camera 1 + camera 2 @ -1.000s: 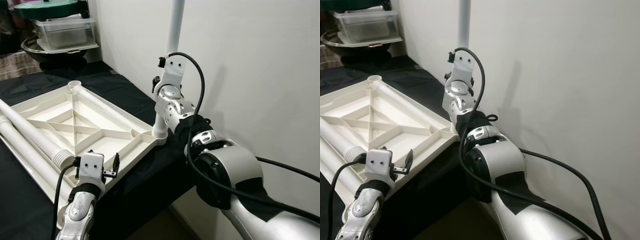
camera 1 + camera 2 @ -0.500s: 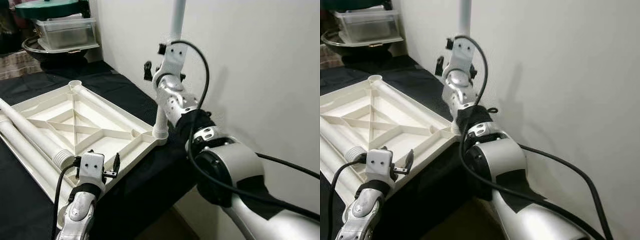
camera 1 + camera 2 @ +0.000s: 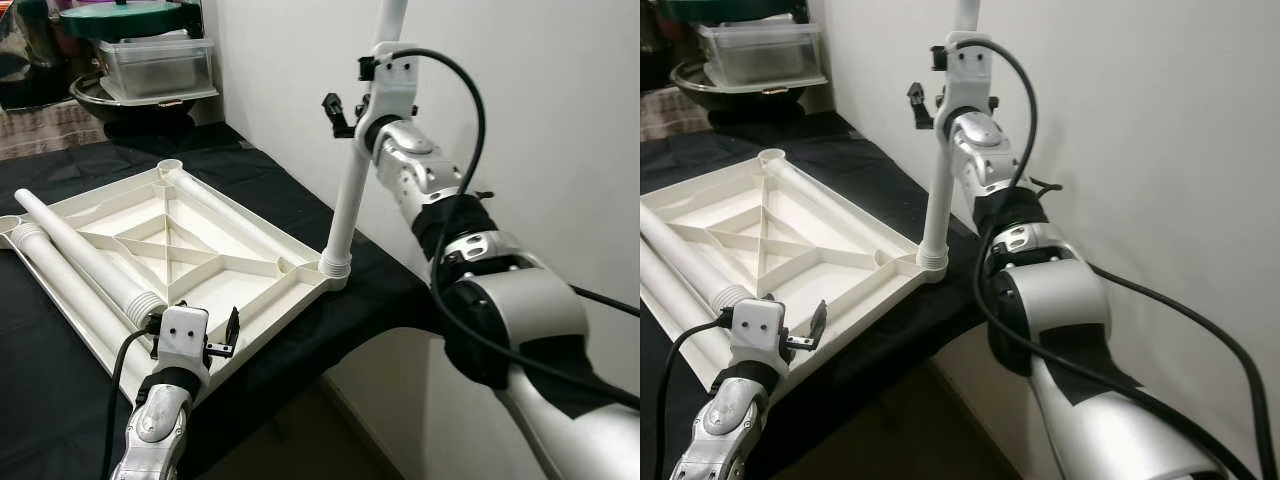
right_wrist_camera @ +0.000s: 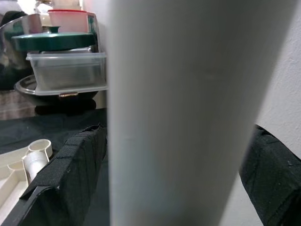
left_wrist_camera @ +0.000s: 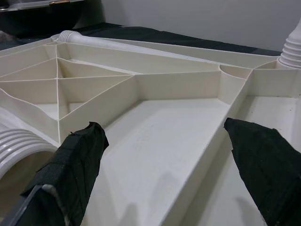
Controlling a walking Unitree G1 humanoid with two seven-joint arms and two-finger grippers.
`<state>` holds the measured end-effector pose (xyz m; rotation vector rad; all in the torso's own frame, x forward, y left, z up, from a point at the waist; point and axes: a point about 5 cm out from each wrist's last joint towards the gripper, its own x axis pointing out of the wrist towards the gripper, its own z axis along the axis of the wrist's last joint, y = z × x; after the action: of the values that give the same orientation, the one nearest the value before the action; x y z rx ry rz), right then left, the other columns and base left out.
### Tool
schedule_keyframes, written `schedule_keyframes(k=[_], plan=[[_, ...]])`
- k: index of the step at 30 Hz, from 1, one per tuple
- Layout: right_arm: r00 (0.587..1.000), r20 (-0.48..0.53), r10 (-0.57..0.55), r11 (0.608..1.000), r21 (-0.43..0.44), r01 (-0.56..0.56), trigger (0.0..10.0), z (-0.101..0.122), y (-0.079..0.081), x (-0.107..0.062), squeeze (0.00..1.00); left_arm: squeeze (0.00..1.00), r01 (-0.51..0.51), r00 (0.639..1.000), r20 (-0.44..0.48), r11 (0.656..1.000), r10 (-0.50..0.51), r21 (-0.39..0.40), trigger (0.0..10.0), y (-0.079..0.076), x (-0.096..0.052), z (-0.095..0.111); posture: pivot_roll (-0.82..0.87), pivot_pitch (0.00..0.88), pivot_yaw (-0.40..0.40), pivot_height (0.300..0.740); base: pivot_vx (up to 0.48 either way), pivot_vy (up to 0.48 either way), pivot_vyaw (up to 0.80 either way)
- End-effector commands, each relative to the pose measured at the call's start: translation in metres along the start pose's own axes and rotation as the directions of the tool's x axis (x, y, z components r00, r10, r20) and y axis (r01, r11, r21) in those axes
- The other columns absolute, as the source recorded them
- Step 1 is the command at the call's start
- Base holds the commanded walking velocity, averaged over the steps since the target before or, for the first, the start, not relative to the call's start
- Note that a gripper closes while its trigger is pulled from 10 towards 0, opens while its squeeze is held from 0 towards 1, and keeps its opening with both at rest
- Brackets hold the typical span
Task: Building children table
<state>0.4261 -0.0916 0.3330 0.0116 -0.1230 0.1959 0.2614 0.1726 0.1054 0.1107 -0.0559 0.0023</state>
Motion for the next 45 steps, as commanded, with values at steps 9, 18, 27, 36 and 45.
schedule_keyframes(k=[9,18,27,36,45], plan=[[0.970,-0.047,0.237,0.970,0.060,-0.234,10.0,-0.003,-0.002,-0.003,0.00,0.00,0.009,1.000,-0.022,1.000,-0.009,0.014,10.0,0.002,-0.001,-0.005,0.02,0.000,-0.095,0.740,0.000,0.000,0.00],[0.959,-0.096,0.268,0.963,0.053,-0.264,10.0,-0.014,-0.012,-0.006,0.00,0.00,0.014,1.000,-0.020,1.000,-0.014,0.014,10.0,0.002,-0.001,-0.005,0.03,0.000,-0.094,0.740,0.000,0.000,0.00],[0.934,-0.120,0.336,0.941,0.079,-0.329,10.0,-0.020,-0.021,-0.009,0.00,0.00,0.010,1.000,-0.024,1.000,-0.010,0.016,10.0,0.004,-0.003,-0.005,0.03,0.000,-0.095,0.740,0.000,0.000,0.00],[0.915,-0.116,0.386,0.922,0.071,-0.380,4.0,-0.027,-0.029,-0.013,0.00,0.00,0.012,1.000,-0.025,1.000,-0.012,0.012,10.0,0.003,-0.003,-0.005,0.03,0.000,-0.094,0.740,0.000,0.000,0.00],[0.903,-0.126,0.411,0.911,0.077,-0.404,0.0,-0.032,-0.032,-0.015,0.00,0.00,0.009,1.000,-0.028,1.000,-0.009,0.014,10.0,0.004,-0.005,-0.005,0.04,0.000,-0.097,0.740,0.000,0.000,0.00]])
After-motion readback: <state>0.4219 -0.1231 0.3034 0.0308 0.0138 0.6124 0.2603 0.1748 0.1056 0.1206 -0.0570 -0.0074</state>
